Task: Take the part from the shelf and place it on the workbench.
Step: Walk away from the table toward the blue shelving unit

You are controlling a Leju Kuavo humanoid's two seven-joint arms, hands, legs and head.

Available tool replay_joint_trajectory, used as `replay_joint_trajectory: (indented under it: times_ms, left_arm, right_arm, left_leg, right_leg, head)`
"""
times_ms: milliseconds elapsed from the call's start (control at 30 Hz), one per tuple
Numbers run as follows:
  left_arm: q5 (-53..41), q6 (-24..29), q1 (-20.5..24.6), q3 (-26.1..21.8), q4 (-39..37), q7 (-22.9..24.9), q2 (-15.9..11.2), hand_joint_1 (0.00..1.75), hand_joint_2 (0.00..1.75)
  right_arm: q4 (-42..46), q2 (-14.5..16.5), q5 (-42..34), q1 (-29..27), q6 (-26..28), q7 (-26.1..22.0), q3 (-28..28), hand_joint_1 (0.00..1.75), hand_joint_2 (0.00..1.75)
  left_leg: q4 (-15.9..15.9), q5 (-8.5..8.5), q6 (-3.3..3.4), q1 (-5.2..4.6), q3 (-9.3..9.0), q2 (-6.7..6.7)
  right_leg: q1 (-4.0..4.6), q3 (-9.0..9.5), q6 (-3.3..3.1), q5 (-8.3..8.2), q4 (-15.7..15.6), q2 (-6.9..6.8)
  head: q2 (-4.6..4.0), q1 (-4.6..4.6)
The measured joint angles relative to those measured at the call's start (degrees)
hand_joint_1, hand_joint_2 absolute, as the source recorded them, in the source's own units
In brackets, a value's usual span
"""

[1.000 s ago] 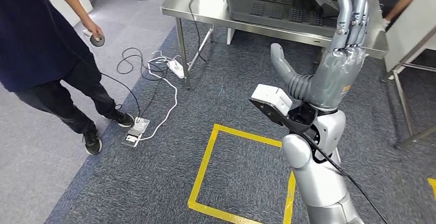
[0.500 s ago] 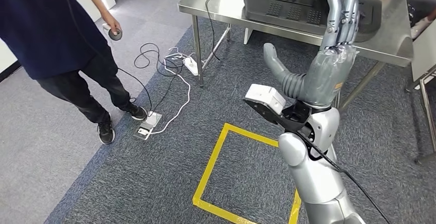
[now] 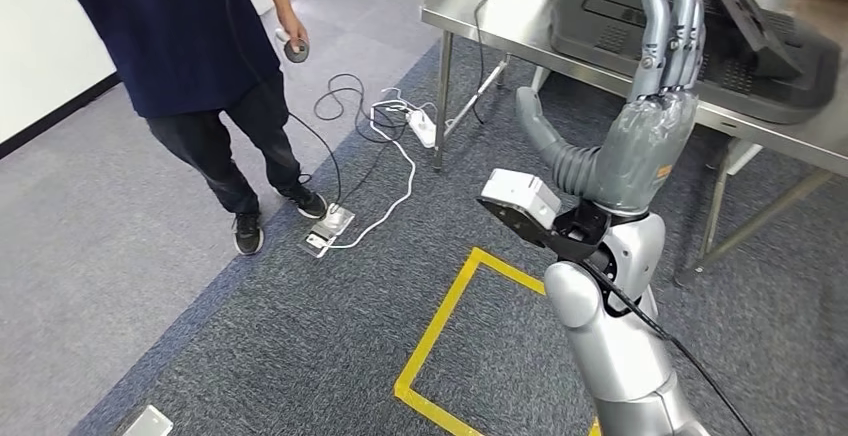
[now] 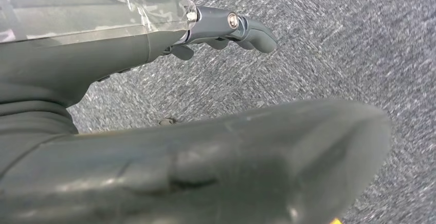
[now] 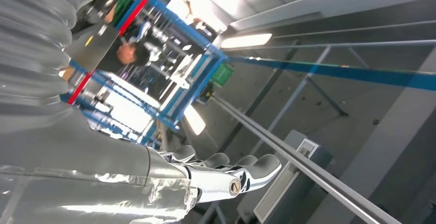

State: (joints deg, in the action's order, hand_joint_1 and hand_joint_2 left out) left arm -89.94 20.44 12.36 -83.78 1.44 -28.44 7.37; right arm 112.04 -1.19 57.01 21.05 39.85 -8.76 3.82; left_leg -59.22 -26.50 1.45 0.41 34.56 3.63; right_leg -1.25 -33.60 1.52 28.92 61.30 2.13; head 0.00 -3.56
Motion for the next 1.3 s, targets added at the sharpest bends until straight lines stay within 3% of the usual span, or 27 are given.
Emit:
replay_joint_trajectory:
  times_ms: [67,133,267,400,467,500,533,600,633,700,767,800,900,933,967,1033,1100,1133,1200,1267,1300]
  left_arm:
    - [-0.01,0.07,-0.04,0.0,0.0,-0.05,0.0,0.0,0.0]
    - [-0.01,0.14,-0.18,0.0,0.0,-0.06,-0.02,0.0,0.0]
    - [-0.02,0.22,-0.08,0.0,0.0,-0.08,-0.09,0.0,0.0]
    - [-0.02,0.22,-0.04,0.0,0.0,-0.08,-0.09,0.0,0.0]
    - [-0.02,0.22,-0.05,0.0,0.0,-0.08,-0.09,0.0,0.0]
    - [-0.02,0.22,-0.08,0.0,0.0,-0.08,-0.09,0.0,0.0]
    - [-0.02,0.22,-0.09,0.0,0.0,-0.08,-0.09,0.0,0.0]
    - [-0.02,0.28,-0.08,0.0,0.0,-0.09,-0.09,0.0,0.0]
    - [-0.02,0.33,-0.11,0.0,0.0,-0.09,-0.09,0.0,0.0]
    - [-0.01,0.48,-0.25,-0.01,0.0,-0.11,-0.09,0.0,0.0]
    - [-0.01,0.64,-0.35,-0.02,0.0,-0.16,-0.09,0.0,0.0]
    - [-0.01,0.75,-0.34,-0.02,0.0,-0.21,-0.09,0.0,0.0]
    - [0.0,1.15,-0.36,-0.03,-0.01,-0.37,-0.02,0.0,0.0]
    - [0.0,1.3,-0.4,-0.04,-0.01,-0.4,0.01,0.0,0.0]
    - [0.0,1.44,-0.42,-0.04,-0.01,-0.41,0.03,0.0,0.0]
    - [-0.01,1.68,-0.43,-0.04,0.0,-0.41,0.07,0.0,0.0]
    - [-0.02,1.76,-0.38,-0.04,0.0,-0.41,0.16,0.0,0.0]
    - [-0.02,1.77,-0.39,-0.04,-0.01,-0.41,0.19,0.0,0.0]
    - [-0.02,1.78,-0.51,-0.04,-0.01,-0.4,0.22,0.0,0.0]
    - [-0.02,1.79,-0.56,-0.04,-0.01,-0.4,0.22,0.0,0.0]
    - [-0.02,1.79,-0.51,-0.04,-0.01,-0.39,0.22,0.0,0.0]
  right_arm:
    - [0.0,0.01,0.04,0.08,0.0,-0.09,0.03,0.0,1.75]
    - [0.0,0.01,0.11,0.22,0.0,-0.07,0.07,0.0,1.75]
    - [0.0,0.01,0.15,0.42,0.0,0.0,0.24,0.0,1.75]
    - [0.0,0.01,0.15,0.42,0.0,0.0,0.24,0.0,1.75]
    - [0.0,0.01,0.15,0.39,0.0,0.02,0.29,0.0,1.75]
    - [0.0,0.01,0.09,0.39,0.0,0.11,0.34,0.0,1.75]
    - [0.0,0.01,0.02,0.41,0.0,0.22,0.42,0.0,1.75]
    - [0.0,-0.02,-0.15,0.55,-0.01,0.43,0.57,0.0,1.75]
    - [0.0,-0.03,-0.19,0.65,-0.02,0.44,0.66,0.0,1.75]
    - [-0.01,-0.03,-0.23,0.89,-0.03,0.4,0.81,0.0,1.75]
    - [-0.02,-0.07,-0.24,1.15,-0.04,0.3,0.89,0.0,1.75]
    - [-0.02,-0.1,-0.29,1.24,-0.04,0.23,0.9,0.0,1.75]
    - [-0.04,-0.24,-0.61,1.2,-0.04,0.09,0.93,0.0,1.75]
    - [-0.05,-0.28,-0.71,1.16,-0.04,0.08,0.94,0.0,1.75]
    - [-0.06,-0.32,-0.78,1.15,-0.04,0.08,0.94,0.0,1.75]
    - [-0.07,-0.36,-0.89,1.17,-0.04,0.04,0.95,0.0,1.75]
    - [-0.08,-0.36,-0.92,1.15,-0.03,-0.01,0.96,0.0,1.75]
    - [-0.08,-0.37,-0.91,1.11,-0.04,-0.01,0.96,0.0,1.75]
    - [-0.09,-0.4,-0.86,1.04,-0.04,0.02,0.96,0.0,1.75]
    - [-0.09,-0.43,-0.75,1.03,-0.04,0.04,0.96,0.0,1.75]
    - [-0.09,-0.43,-0.67,1.01,-0.04,0.04,0.95,0.0,1.75]
  left_leg:
    - [-0.25,0.08,-0.66,0.05,0.54,0.88]
    - [-0.3,0.14,-1.32,0.19,0.74,1.4]
    - [-5.05,-3.11,-2.33,-0.01,2.54,-1.66]
    - [-6.75,-4.04,-2.47,0.05,3.31,-2.07]
    - [-11.75,-6.07,-2.7,0.19,5.62,-2.53]
    - [-11.28,-5.26,-2.71,0.27,5.25,-3.01]
    - [-9.48,-4.26,-2.61,0.28,4.29,-4.05]
    - [-1.58,-0.6,-1.97,-0.03,0.6,-5.58]
    - [-0.35,-0.49,-1.67,-0.25,0.21,-5.92]
    - [-0.08,-0.34,-1.02,-0.3,0.33,-5.21]
    - [0.41,-0.04,-0.27,-0.08,0.15,-4.58]
    - [0.64,0.11,0.08,0.07,0.05,-4.26]
    - [0.67,0.14,0.6,-0.08,0.04,-2.96]
    - [0.61,0.12,0.64,-0.14,0.03,-2.43]
    - [0.53,0.08,0.64,-0.16,-0.01,-1.87]
    - [0.25,-0.09,0.48,-0.1,-0.06,-0.74]
    - [-0.24,-0.24,0.03,-0.12,0.29,0.26]
    - [-0.37,-0.22,-0.24,-0.07,0.54,0.64]
    - [-0.36,-0.09,-0.9,0.04,0.81,1.36]
    - [-1.65,-1.02,-1.58,-0.04,1.19,0.48]
    - [-3.71,-2.27,-1.89,-0.06,2.02,-0.46]
  right_leg:
    - [0.1,0.68,-0.2,-0.15,-1.98,0.98]
    - [0.1,0.73,-0.78,-0.37,-2.31,0.21]
    - [-0.2,1.08,-1.87,-0.66,-2.86,-1.51]
    - [-0.16,1.08,-1.93,-0.63,-2.85,-1.78]
    - [-0.07,1.09,-2.05,-0.55,-2.81,-2.53]
    - [-0.06,1.22,-2.01,-0.41,-2.78,-3.39]
    - [0.0,1.39,-1.88,-0.21,-2.75,-4.34]
    - [0.23,1.7,-1.31,0.22,-2.64,-5.81]
    - [0.39,1.76,-1.04,0.31,-2.65,-6.15]
    - [0.44,1.96,-0.44,0.45,-2.85,-6.68]
    - [0.26,1.72,0.07,1.61,-1.76,-5.59]
    - [0.19,0.72,0.2,3.16,0.62,-4.51]
    - [0.24,-4.57,0.21,7.79,11.55,-2.51]
    - [0.26,-5.42,0.19,7.59,12.96,-2.42]
    - [0.25,-5.23,0.11,6.25,12.08,-2.34]
    - [0.17,-2.4,-0.18,1.97,5.15,-1.48]
    - [0.06,0.0,-0.36,-0.32,-0.8,0.19]
    - [0.12,0.31,-0.43,-0.33,-1.76,0.74]
    - [0.19,0.35,-0.8,-0.35,-2.06,0.4]
    - [-0.01,0.72,-1.43,-0.56,-2.52,-0.61]
    - [-0.14,0.91,-1.73,-0.63,-2.75,-1.19]
  head:
    - [0.0,0.03]
    - [0.0,0.05]
    - [0.0,0.87]
    - [0.0,0.97]
    - [0.0,0.99]
    - [0.0,1.03]
    - [0.0,1.1]
    - [0.0,1.18]
    - [0.0,1.18]
    - [0.0,1.11]
    - [0.0,1.02]
    - [0.0,0.83]
    - [0.0,0.27]
    - [0.0,0.21]
    - [0.0,0.15]
    - [0.0,-0.01]
    - [0.0,-0.03]
    - [0.0,0.02]
    - [0.0,0.11]
    - [0.0,0.37]
    - [0.0,0.61]
